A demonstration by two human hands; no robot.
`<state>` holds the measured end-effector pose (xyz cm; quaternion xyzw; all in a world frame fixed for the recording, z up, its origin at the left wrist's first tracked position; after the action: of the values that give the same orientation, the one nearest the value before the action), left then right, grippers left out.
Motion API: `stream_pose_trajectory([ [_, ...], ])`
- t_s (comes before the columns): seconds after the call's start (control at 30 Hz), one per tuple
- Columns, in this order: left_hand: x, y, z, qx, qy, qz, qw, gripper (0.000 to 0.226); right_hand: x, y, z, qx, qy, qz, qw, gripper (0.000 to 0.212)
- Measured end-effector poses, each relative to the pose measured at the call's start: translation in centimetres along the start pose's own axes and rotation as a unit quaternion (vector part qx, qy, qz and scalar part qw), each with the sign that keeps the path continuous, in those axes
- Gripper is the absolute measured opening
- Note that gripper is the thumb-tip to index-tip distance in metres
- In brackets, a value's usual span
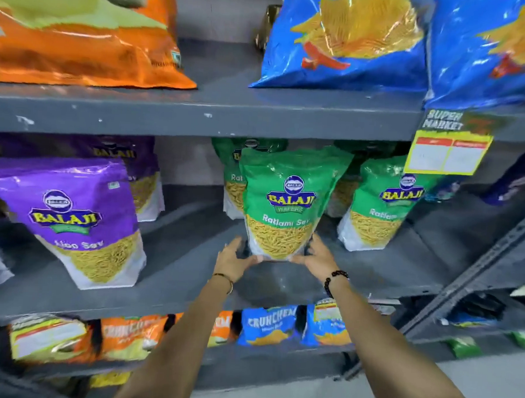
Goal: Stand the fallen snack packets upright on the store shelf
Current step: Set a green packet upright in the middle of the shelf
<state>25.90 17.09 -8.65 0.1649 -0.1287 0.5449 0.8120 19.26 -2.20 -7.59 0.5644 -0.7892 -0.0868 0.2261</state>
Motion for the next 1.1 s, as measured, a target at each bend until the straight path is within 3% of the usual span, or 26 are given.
stream_pose_trajectory([
  [0.1, 0.1, 0.2, 0.2, -0.015, -0.004, 0.001, 1.0, 0.041, -0.6, -0.1, -0.3, 0.025, 0.007, 0.011, 1.0, 0.077],
  [0.17, 1.0, 0.3, 0.3, -0.029, -0.002, 0.021, 0.999, 0.032, -1.3, -0.1, -0.6, 0.047, 0.021, 0.016, 0.999, 0.07],
  [0.4, 3.6, 2.2, -0.5, -0.025, -0.026, 0.064, 0.997, 0.038, -3.5, 0.8, -1.3, 0.073, 0.07, 0.021, 0.995, 0.048],
  [0.8, 3.4, 4.3, -0.1, -0.03, -0.038, 0.067, 0.997, 0.05, -2.8, 2.9, 0.1, 0.066, 0.081, 0.016, 0.994, 0.045],
  [1.1, 3.9, 4.6, -0.1, -0.02, -0.052, 0.093, 0.994, 0.042, -3.4, 2.8, -0.5, 0.076, 0.157, 0.035, 0.984, 0.031],
])
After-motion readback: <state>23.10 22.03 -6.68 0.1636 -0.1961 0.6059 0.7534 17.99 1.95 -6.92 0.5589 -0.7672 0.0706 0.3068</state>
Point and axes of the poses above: each hand's wrist, its own y-axis away from the middle knuckle, its own x-axis out of the back of the hand, z = x × y, the point moved 9 cm from there along -y, towards the middle knuckle, and after that the axes turned 7 degrees about -x, right-handed, at the moved point
